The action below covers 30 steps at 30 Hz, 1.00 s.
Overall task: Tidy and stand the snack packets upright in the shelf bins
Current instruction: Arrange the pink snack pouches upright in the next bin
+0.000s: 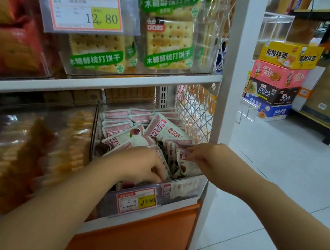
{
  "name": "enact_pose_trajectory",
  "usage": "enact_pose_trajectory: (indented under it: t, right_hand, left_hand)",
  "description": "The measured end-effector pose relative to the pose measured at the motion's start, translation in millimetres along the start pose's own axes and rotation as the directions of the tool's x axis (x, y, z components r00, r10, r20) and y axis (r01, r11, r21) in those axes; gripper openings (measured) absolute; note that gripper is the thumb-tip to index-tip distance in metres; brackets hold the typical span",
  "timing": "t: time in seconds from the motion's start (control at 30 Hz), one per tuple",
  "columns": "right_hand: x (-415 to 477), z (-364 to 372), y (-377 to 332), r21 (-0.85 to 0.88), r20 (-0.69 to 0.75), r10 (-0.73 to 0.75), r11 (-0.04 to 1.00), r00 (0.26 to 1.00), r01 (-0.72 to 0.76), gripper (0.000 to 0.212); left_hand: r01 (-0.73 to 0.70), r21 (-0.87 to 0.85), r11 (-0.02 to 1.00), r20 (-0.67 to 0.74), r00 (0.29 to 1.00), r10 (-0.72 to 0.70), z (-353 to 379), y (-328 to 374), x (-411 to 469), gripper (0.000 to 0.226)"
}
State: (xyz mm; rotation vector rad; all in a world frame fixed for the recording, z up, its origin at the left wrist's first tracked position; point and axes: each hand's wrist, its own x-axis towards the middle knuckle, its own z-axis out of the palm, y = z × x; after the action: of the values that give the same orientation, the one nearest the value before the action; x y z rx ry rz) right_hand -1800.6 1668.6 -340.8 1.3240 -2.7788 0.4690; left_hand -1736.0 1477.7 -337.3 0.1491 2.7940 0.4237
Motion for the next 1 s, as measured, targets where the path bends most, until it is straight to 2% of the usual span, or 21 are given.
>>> enact_pose_trajectory:
  t: [0.2,0.3,0.4,0.67,0.77,0.87,1.0]
  right_hand:
    - [-5,-7,0,0.014,0.017,-0.016,1.0,1.0,0.015,0.03]
    - [-7,-9,1,0.0,-0.021,-0.025,1.0,0.999,0.025,0.03]
    - [-10,-16,1,-0.006,-0.059,-0.028,1.0,0.998,0.028,0.03]
    - [-10,-22,-3,-0.043,-0.015,-0.045,0.998,0.999,0.044,0.042]
    - [-10,-20,-2,-0.038,-0.011,-0.067,0.997,0.998,0.067,0.043]
    - [-12,-14,-2,-0.026,0.05,-0.053,0.998,0.997,0.054,0.036]
    - [-15,-25,-3,0.152,0.033,0.001,0.988,0.999,-0.006,0.041]
  left_hand:
    - [0.02,0.075,0.997,0.151,0.988,-0.031,-7,2,6,0.024]
    - [0.024,0.102,0.994,0.145,0.989,-0.039,-6,0,7,0.024]
    - [0.026,0.072,0.997,0.085,0.996,-0.032,-2,-6,7,0.019]
    - [-0.03,-0.037,0.999,-0.147,0.989,0.024,1,-6,0,0.013]
    - [-0.102,-0.188,0.977,-0.321,0.946,0.037,-7,2,-4,0.013]
    - [-0.188,-0.265,0.946,-0.47,0.882,0.043,-1,19,1,0.014]
    - [-0.293,-0.341,0.893,-0.555,0.829,0.06,17,35,12,0.011]
